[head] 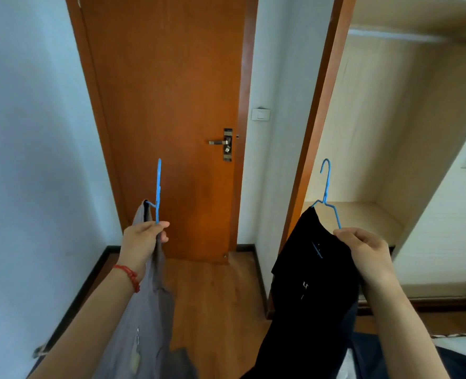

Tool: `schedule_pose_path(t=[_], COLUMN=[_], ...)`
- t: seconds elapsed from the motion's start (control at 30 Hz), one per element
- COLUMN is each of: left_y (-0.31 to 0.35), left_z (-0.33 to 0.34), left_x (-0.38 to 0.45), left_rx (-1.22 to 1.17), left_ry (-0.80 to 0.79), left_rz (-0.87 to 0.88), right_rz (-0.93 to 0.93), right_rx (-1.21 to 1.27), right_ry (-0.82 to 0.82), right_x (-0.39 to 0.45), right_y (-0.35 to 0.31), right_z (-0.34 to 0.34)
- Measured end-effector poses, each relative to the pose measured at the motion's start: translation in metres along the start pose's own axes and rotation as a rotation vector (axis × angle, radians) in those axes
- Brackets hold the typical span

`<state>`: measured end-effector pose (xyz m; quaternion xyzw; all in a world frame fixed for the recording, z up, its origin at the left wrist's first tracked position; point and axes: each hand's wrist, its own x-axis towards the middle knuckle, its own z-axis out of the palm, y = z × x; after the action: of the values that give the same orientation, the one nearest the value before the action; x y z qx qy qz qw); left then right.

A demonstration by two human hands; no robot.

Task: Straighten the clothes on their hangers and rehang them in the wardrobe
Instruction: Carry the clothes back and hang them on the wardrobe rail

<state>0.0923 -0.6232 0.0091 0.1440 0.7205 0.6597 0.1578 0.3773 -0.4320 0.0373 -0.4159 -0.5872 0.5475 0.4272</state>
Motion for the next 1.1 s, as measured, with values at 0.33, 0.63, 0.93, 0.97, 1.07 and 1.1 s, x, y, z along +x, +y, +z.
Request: schedule_pose_path(t=[0.33,0.63,0.93,0.97,1.07,1.1], left_y=[0.018,0.02,0.017,0.017,0.015,0.014], left_z=[0.114,0.245,0.355,0.364,0.383,0.388], left_x=[0.12,0.195,0.245,0.247,0.25,0.251], left_rx=[-0.02,0.024,0.043,0.043,0.048,0.05], left_ry=[-0.148,-0.47,-0.911,-0.946,-0.983,-0.982], left_rz=[0.077,0.154,0.042,0.037,0.017,0.014], right_rz=[0.038,0.058,0.076,0.077,0.086,0.088], right_rx=[0.034,-0.016,-0.048,-0.05,-0.064,-0.067], right_ry=[0.171,0.413,0.695,0.724,0.794,0.808], right_x=[0.132,0.21,0.261,0.263,0.268,0.269], right_y=[0.025,0.044,0.047,0.048,0.054,0.055], right_z=[0.028,0.019,0.018,0.018,0.018,0.017])
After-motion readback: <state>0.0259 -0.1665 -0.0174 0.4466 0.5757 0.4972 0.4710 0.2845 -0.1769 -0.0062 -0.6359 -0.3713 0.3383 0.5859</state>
